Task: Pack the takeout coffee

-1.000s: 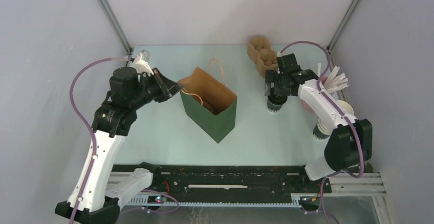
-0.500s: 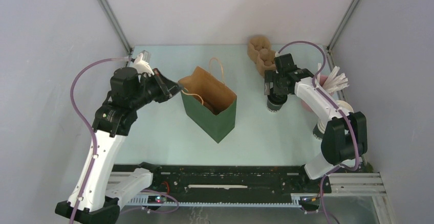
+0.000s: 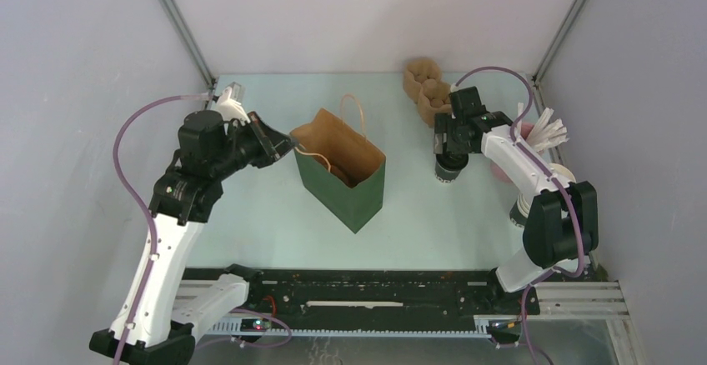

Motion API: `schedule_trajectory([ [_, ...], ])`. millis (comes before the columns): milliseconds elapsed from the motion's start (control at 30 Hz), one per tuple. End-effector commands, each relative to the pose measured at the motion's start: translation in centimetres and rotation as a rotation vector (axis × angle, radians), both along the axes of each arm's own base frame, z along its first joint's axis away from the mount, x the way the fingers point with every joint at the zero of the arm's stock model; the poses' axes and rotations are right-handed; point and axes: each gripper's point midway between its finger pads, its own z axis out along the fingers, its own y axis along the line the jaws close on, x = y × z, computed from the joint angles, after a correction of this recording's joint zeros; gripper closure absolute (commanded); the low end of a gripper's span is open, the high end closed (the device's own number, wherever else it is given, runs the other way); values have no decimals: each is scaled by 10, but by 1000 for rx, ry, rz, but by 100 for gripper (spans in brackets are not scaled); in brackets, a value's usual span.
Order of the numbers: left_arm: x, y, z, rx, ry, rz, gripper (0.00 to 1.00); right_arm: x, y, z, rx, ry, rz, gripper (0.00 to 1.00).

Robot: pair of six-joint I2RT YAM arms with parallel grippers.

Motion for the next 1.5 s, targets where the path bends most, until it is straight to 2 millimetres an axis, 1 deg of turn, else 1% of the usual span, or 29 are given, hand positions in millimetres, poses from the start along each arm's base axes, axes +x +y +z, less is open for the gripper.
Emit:
schedule_trajectory([
  [0, -3, 0, -1, 2, -14, -17, 100, 2, -3, 10, 5, -22, -8, 13],
  [367, -4, -1, 1, -4, -18, -20, 100, -8, 1, 14, 35, -22, 4, 10],
  [467, -4, -1, 1, -6, -18, -19, 100, -10, 1, 14, 41, -25, 2, 12],
  [600, -5, -1, 1, -7, -17, -20, 100, -12, 0, 9, 39, -13, -1, 17],
  [1100, -6, 0, 2, -10, -22, -18, 100, -6, -1, 1, 29, -6, -2, 14],
  [1167, -6, 0, 1, -11, -20, -18, 100, -5, -1, 2, 32, -8, -3, 17],
  [1333, -7, -1, 0, -13, -18, -21, 100, -5, 1, 5, 44, -16, 5, 26],
  [1467, -6, -2, 0, -16, -17, -25, 100, -7, 2, 13, 54, -36, 5, 30],
])
